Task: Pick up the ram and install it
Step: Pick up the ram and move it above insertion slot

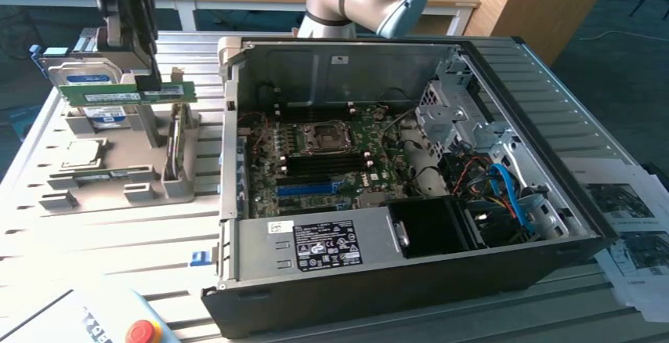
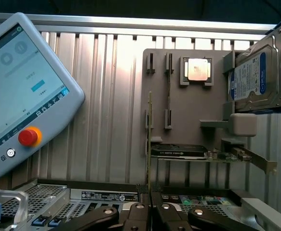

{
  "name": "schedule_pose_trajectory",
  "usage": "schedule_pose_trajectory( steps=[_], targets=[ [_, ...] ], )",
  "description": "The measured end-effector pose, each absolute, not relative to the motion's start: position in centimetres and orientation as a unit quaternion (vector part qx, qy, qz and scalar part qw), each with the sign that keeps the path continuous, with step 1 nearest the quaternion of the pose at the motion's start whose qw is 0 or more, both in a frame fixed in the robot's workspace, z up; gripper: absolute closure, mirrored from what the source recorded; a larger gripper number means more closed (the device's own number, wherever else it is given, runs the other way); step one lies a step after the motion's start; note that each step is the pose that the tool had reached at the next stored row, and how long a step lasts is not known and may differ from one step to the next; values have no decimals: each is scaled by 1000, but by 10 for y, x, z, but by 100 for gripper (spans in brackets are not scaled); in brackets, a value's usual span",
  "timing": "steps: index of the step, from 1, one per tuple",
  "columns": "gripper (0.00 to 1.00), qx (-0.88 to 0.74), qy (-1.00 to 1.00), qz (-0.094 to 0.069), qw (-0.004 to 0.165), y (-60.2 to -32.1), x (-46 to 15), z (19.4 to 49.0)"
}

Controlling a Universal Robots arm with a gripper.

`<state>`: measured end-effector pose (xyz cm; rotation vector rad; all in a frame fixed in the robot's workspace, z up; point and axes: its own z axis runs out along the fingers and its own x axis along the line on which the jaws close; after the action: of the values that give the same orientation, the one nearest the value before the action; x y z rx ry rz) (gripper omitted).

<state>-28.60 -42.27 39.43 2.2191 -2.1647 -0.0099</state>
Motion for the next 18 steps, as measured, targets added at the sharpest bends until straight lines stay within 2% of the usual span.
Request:
schedule_pose_trajectory(
  steps=[18],
  targets=[
    [88, 716, -698, -3, 21, -424, -269, 394]
  ],
)
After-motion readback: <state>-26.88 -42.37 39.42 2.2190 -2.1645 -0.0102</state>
